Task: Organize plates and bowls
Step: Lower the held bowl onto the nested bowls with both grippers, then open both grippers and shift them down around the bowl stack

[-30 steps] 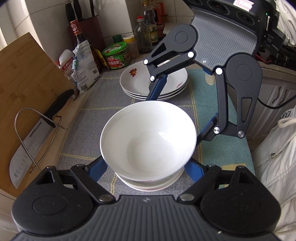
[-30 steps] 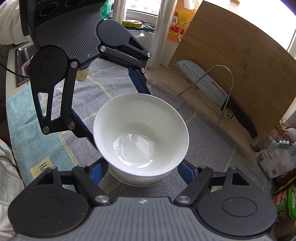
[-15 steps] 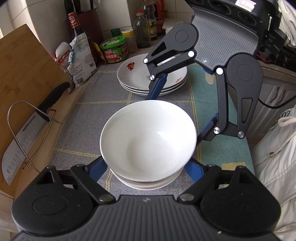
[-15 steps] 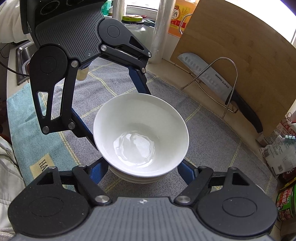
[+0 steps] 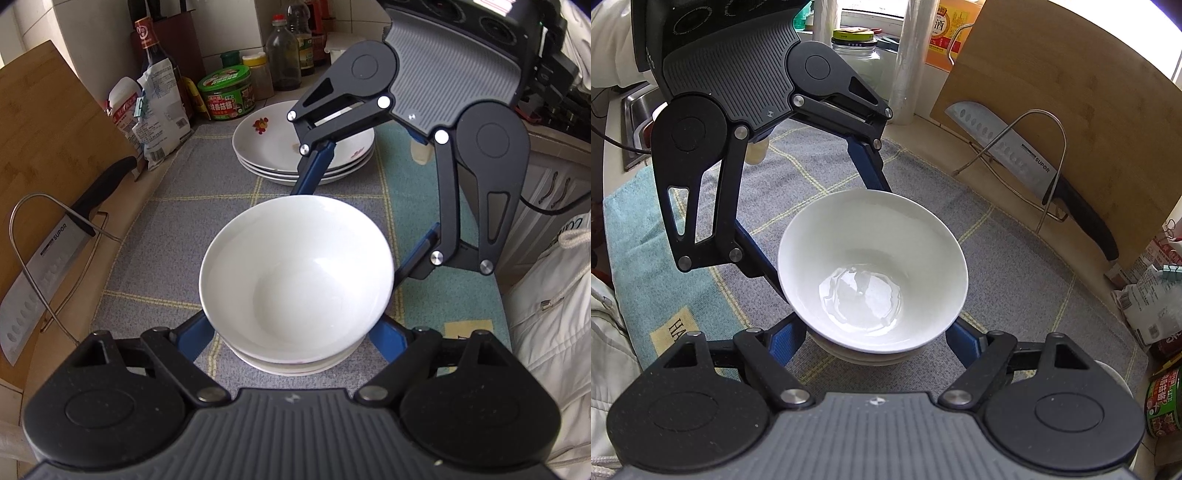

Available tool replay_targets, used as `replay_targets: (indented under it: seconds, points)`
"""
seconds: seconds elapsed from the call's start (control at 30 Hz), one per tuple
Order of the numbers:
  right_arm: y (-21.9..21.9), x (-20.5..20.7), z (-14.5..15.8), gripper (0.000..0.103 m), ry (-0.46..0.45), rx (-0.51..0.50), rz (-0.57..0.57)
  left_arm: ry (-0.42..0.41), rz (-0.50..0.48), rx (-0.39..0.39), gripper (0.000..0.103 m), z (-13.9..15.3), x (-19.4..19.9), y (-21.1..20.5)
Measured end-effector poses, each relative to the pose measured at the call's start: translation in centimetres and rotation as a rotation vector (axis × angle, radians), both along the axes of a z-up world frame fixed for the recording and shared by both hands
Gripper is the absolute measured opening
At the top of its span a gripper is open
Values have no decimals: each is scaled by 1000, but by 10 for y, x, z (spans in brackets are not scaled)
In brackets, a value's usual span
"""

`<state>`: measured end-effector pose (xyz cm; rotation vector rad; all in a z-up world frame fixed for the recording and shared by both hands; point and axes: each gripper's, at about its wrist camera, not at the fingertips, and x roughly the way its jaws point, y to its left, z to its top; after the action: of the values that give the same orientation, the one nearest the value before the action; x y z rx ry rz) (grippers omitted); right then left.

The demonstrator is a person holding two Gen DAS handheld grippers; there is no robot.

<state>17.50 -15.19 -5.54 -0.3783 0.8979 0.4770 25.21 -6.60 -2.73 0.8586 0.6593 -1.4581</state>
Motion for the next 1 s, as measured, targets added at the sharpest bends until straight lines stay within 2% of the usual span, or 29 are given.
replay_targets:
  seconds: [0.1,0.17,0.2,0.47,0.73,1.0]
  points:
    - [-1,1,-2,89,-5,0,-6,7,6,2,91,-2,1,0]
    - [0,-1,-1,99,-30,-16,-9,3,2,-1,91,-2,0,1]
    - [1,-1,1,101,-40,-15,-8,6,3,-1,91,-2,1,1]
    - [-1,-2,3,103,-53,-5,-26,-3,35,-29,97,5,-1,10]
    - [-5,-10,-3,103,-55,40,-86,45,209,-83,100,0,-7,35]
    - [-8,-22,-31,103,-6,73,-160,107,341,-99,100,-22,-24,48]
